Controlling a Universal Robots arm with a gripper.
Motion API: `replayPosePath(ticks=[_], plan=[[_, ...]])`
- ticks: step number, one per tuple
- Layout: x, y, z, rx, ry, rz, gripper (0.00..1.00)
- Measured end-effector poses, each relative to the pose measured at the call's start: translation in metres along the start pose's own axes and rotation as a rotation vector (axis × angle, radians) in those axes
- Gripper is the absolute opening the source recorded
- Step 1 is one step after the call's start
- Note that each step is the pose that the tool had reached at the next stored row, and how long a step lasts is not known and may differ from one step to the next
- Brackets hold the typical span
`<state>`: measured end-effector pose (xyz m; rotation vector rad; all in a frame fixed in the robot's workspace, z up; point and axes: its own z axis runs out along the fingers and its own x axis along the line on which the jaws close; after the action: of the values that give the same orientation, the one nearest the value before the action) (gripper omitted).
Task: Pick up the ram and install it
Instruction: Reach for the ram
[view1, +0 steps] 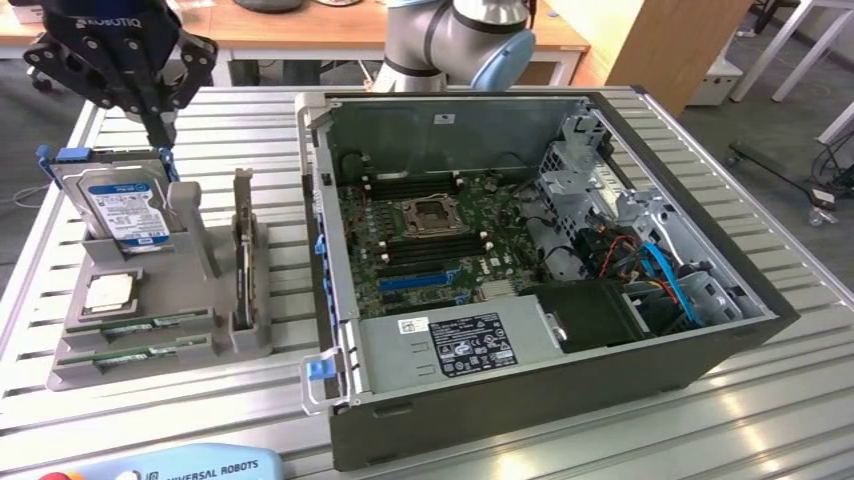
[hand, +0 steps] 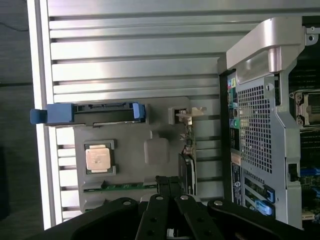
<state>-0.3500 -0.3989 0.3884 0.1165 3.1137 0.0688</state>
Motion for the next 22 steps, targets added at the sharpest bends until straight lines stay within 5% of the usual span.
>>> replayPosePath(ticks=[22], plan=[[0.042, -0.0032, 0.0001, 0.0000, 0.0000, 0.000, 0.10]])
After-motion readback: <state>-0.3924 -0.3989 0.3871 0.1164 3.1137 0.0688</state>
